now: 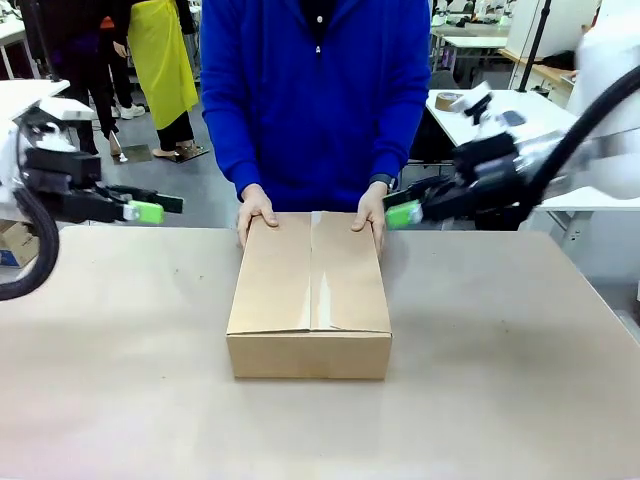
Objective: Pack the gift set into the box.
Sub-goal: Press and hold the closed box until the human finishes sealing it.
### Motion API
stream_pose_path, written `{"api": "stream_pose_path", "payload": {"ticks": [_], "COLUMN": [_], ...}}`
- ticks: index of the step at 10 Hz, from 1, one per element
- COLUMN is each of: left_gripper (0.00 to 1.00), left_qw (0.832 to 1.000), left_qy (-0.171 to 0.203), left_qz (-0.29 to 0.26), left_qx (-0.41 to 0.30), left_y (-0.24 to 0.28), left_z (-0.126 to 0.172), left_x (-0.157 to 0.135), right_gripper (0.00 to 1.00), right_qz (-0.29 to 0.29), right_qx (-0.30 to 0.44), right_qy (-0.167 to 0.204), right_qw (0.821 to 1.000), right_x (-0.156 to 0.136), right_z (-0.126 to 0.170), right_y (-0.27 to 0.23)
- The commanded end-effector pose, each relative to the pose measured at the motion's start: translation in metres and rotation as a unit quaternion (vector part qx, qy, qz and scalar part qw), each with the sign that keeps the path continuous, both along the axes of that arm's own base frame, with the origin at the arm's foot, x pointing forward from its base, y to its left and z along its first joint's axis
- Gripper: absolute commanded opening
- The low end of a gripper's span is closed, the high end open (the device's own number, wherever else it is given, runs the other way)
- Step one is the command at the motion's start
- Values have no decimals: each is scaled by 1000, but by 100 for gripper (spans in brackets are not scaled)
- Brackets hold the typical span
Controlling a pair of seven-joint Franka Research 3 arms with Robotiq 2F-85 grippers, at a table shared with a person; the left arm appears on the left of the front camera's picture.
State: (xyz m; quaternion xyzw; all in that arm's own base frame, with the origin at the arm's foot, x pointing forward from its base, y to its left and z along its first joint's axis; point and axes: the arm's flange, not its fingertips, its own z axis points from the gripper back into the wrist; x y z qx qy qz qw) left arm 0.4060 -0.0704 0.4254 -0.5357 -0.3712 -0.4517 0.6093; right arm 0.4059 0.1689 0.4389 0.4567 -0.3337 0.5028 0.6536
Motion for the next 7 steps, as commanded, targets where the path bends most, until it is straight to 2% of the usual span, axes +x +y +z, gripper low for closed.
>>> {"api": "stream_pose_path", "payload": {"ticks": [1,3,4,5,6,7], "left_gripper": [100,100,100,100,100,100], "left_qw": [996,987,994,993,993,992], "left_qy": [-87,-155,-108,-111,-111,-116], "left_qz": [13,-52,-25,-28,-28,-40], "left_qx": [-9,1,4,4,4,9], "left_y": [-20,-52,-66,-37,-37,-58], "left_z": [-24,-53,-62,-40,-40,-60], "left_x": [16,31,40,17,17,28], "right_gripper": [100,100,100,100,100,100], "right_qz": [-28,-22,-67,-3,-3,-25], "right_qx": [-15,4,-48,-29,-29,-36], "right_qy": [-137,-111,-110,-105,-105,-98], "right_qw": [990,994,991,994,994,994], "right_x": [21,26,27,16,16,22], "right_z": [-63,-95,-87,-84,-84,-99], "right_y": [19,46,36,29,29,31]}}
